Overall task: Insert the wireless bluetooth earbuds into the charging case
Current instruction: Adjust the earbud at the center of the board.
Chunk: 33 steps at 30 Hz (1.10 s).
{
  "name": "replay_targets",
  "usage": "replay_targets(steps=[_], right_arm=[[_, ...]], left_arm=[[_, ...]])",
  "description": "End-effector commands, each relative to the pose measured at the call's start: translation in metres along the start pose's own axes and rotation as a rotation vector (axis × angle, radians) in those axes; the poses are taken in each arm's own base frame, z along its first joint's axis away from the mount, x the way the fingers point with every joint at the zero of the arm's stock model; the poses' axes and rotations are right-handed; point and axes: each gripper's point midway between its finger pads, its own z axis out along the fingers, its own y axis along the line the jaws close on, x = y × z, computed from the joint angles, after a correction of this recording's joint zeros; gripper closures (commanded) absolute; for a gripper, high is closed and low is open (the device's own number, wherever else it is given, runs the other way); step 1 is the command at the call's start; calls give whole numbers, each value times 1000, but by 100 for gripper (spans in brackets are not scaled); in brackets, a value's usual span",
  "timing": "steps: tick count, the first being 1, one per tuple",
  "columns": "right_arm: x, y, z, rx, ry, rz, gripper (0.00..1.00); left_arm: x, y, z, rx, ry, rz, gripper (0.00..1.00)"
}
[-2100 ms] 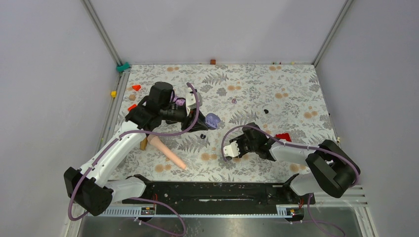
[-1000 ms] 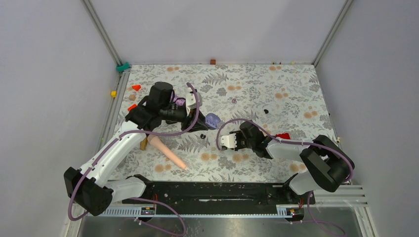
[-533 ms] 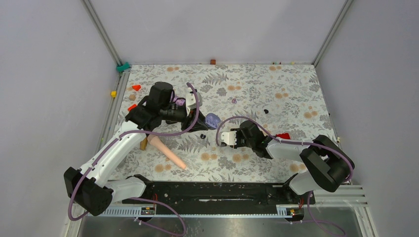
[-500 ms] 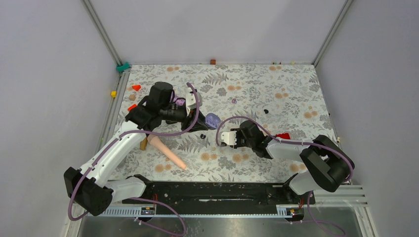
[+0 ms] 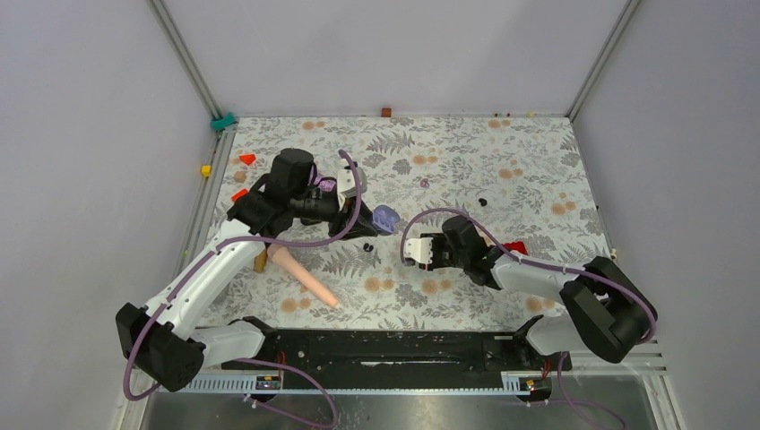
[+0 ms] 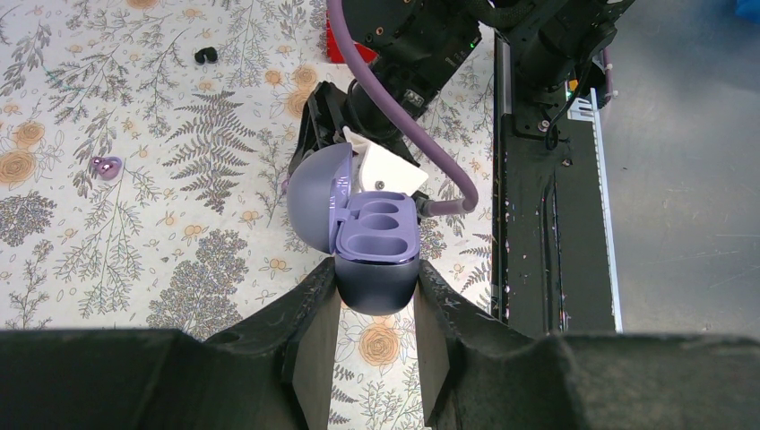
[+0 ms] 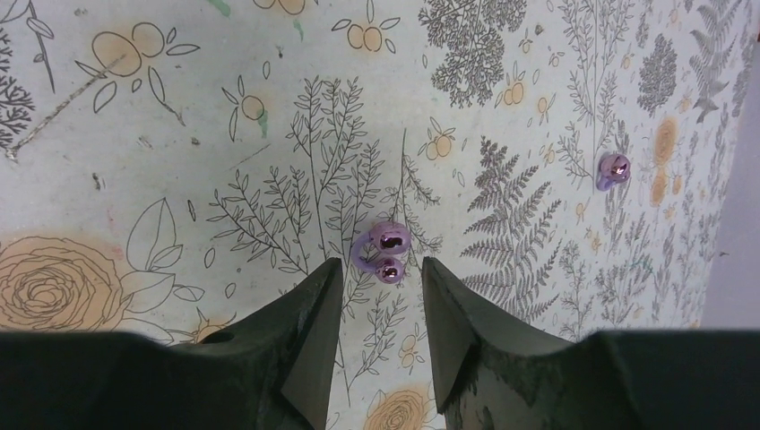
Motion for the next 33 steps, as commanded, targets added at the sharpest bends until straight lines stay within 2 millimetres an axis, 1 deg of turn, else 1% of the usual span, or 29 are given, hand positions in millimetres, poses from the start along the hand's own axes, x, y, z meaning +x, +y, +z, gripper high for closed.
replay_targets(steps=[1,9,15,23,33], right_arm=[[3,7,3,-27,-12,34,55],[13,7,10,-58,56,13,54],[12,5,13,-64,53,8,54],[20,9,18,-83,88,-12,54],[29,3,26,-78,144,-22,54]], left_arm=[[-27,-1,-7,-17,-55,87,98],[-28,-1,-8,-17,-57,88,97],[-28,-1,-7,-17,-56,88,97],[-27,-1,-8,-19,-56,92,97],[-27,-1,-8,-19,-55,91,97]])
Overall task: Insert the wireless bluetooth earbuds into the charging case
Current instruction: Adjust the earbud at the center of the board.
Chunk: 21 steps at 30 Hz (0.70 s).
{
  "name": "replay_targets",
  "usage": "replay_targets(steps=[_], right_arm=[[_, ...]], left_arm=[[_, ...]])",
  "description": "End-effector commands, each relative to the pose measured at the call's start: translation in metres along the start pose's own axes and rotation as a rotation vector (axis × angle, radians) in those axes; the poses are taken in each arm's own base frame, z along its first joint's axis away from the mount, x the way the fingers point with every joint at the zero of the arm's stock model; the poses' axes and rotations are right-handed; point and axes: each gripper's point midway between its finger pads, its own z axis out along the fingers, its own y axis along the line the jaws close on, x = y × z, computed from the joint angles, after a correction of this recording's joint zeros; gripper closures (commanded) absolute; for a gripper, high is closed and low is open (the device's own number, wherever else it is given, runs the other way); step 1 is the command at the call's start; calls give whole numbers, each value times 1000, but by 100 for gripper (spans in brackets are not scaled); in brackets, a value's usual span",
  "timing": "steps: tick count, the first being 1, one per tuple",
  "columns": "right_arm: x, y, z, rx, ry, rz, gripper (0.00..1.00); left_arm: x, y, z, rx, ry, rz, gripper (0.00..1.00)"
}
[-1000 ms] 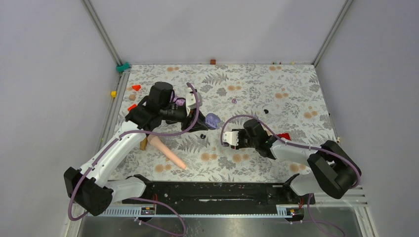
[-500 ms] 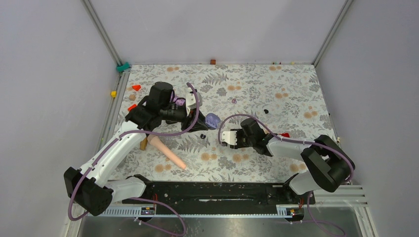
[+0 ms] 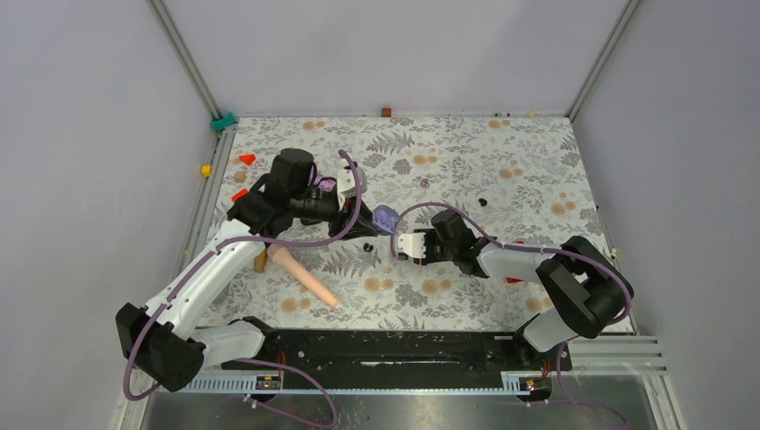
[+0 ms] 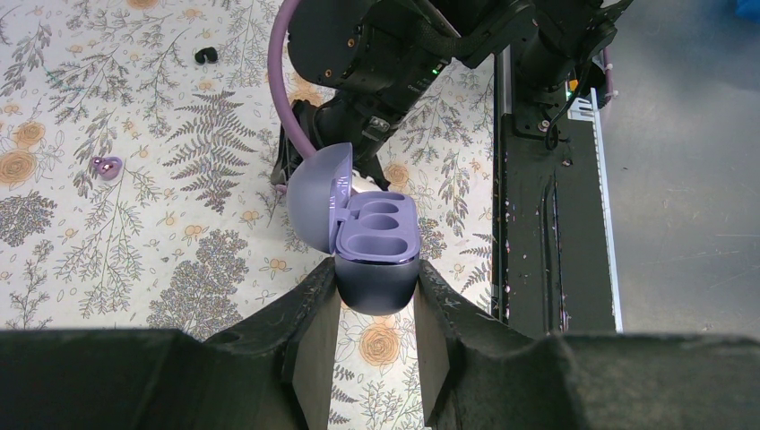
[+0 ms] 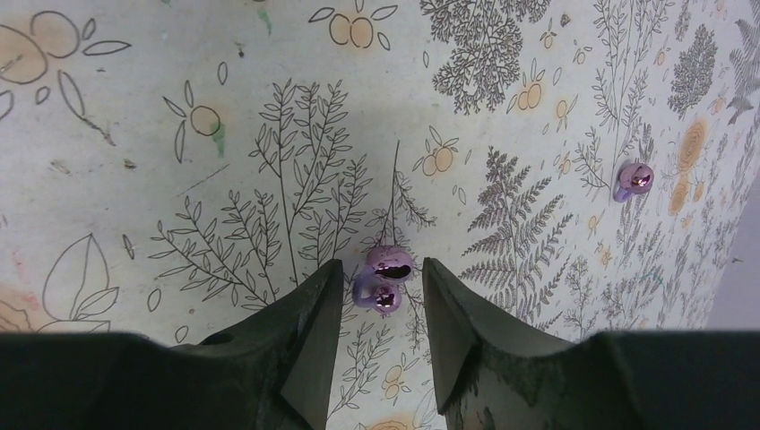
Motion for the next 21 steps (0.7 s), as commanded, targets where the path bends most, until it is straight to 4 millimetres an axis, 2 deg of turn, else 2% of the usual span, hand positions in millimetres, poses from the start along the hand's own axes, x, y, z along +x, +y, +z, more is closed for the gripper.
replay_targets(steps=[1,6,12,21], right_arm=[[14,5,5,-29,67,-1,54],[19,2,6,-18,97,-4,58],[23,-10,7,35,130,-4,70],[8,-24,0,75,74,-2,79]], left_arm=[[-27,-1,-8,-19,-55,90,98],[-26,-1,-7,-18,-54,87,97],[-25,0,-7,-17,-51,84,97],[-25,0,-6,-15,-50,82,97]])
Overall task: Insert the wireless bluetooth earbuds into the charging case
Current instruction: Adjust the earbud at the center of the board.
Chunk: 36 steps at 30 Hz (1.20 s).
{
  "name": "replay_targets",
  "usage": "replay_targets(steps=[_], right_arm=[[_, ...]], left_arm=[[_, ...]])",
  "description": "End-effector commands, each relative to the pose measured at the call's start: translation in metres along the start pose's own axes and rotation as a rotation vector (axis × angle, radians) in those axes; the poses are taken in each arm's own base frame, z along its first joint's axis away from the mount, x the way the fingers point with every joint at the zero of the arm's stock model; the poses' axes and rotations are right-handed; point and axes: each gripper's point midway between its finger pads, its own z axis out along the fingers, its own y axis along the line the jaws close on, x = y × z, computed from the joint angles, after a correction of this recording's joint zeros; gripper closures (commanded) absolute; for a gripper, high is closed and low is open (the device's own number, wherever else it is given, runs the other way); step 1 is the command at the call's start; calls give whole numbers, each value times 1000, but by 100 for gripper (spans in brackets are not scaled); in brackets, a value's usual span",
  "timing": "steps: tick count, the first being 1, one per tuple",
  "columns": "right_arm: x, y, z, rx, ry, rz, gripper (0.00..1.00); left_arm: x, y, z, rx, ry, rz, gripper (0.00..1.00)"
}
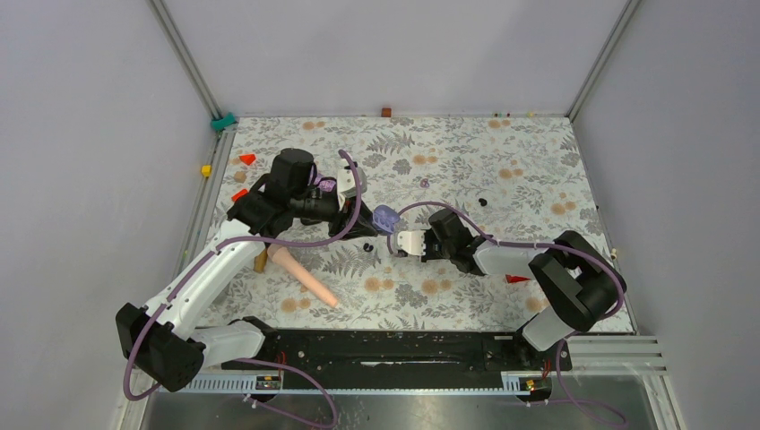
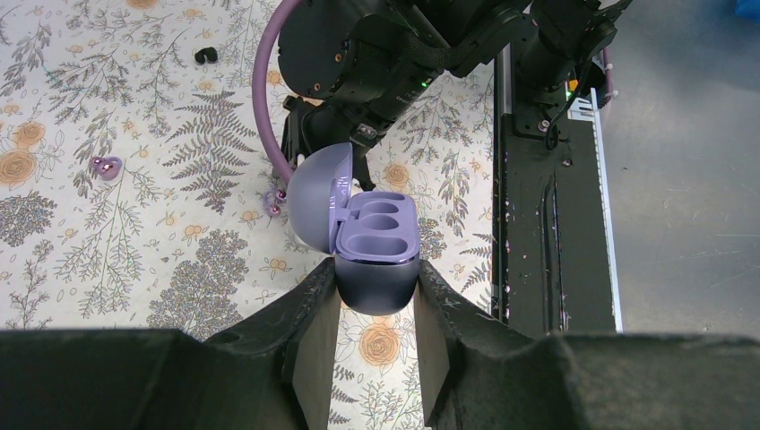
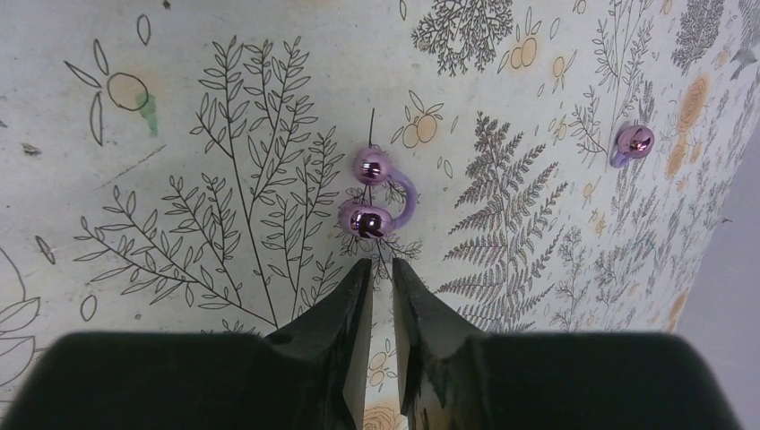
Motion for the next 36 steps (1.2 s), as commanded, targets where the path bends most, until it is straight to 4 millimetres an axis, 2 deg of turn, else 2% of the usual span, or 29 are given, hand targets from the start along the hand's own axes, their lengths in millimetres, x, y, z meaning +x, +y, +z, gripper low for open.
replay_targets(steps=[1,6,9,10,12,16,18,22,28,36], right_arm=[[-9,-15,-5,36,-28,6,80],[-16,-20,-10,40,-55,8,81],[-22,-19,-16,-12,-83,81,79],[-28,-27,-20,-26,-104,121,77],[-28,-31,-28,-101,-103,206,75],[-35,-64,-44,-238,-102,419,73],[-43,-72,-50,-342,-96,480,73],[-52,-66,-53,-546,-32,552,70],[-47,-48,-34,-716,107,676,68],[-34,-37,-2,-741,253,823,68]], left_arm=[[-25,0,-6,-15,-50,81,98],[-25,0,-6,-17,-50,84,97],[-25,0,-6,-17,-51,84,97],[-24,0,-6,-18,-50,82,97],[-24,1,-6,-18,-50,83,97],[-25,1,-6,-18,-50,82,97],[-25,2,-6,-21,-49,81,97],[-25,2,-6,-21,-49,82,97],[-26,2,-6,-21,-50,81,98],[-24,3,-4,-19,-46,72,98]])
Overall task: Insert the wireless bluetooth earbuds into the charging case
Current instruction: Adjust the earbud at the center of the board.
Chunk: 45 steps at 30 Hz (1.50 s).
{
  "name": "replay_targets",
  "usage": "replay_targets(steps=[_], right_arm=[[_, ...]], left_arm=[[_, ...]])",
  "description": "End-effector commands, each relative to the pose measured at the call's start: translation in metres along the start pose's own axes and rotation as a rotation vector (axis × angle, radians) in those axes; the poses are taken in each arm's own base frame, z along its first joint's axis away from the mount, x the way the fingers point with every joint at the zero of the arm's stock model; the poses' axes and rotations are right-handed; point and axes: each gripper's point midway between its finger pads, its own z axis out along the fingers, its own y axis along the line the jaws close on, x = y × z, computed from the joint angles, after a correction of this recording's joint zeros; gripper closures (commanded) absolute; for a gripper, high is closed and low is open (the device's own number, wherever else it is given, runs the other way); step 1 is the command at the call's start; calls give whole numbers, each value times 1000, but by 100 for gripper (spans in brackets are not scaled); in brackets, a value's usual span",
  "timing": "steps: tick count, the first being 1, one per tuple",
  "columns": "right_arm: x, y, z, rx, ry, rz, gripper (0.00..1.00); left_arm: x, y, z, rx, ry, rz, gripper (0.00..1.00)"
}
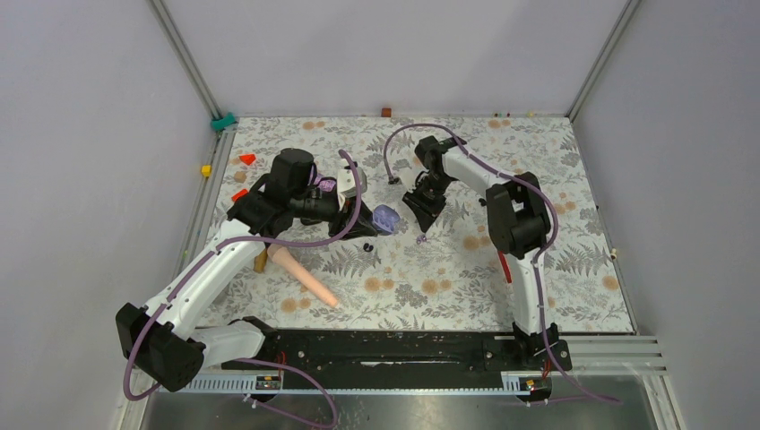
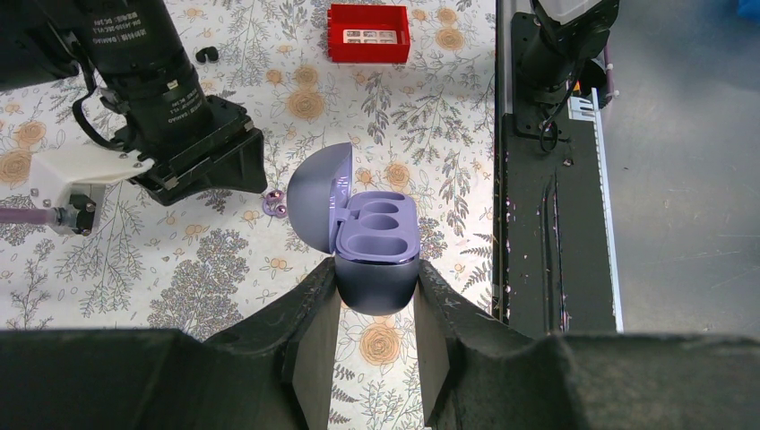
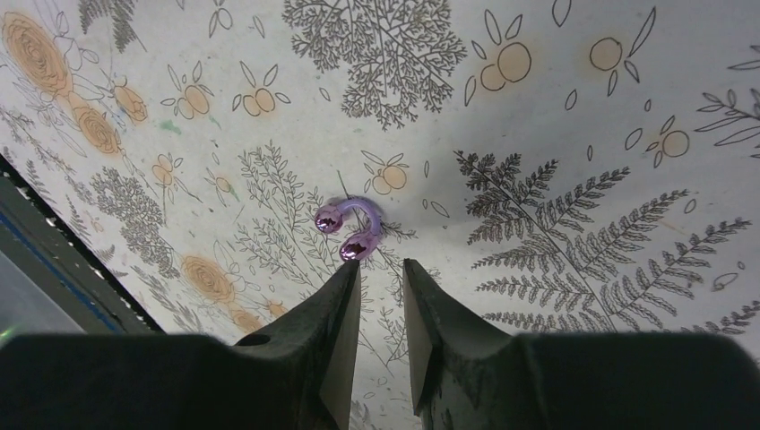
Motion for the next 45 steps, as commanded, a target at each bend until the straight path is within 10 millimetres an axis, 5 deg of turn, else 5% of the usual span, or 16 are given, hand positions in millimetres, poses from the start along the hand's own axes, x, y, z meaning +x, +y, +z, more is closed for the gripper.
replay_targets(steps=[1,13,45], right_arm=[[-7,3,-5,1,27,113,68],[-3,-13,9,42,127,223,71],[17,34,21,-100,189,206,68]], left_arm=[[-25,3,-4,-16,-47,73,98],[-23,4,-4,-18,-44,70,98],[-23,3,-4,-20,-43,75,98]])
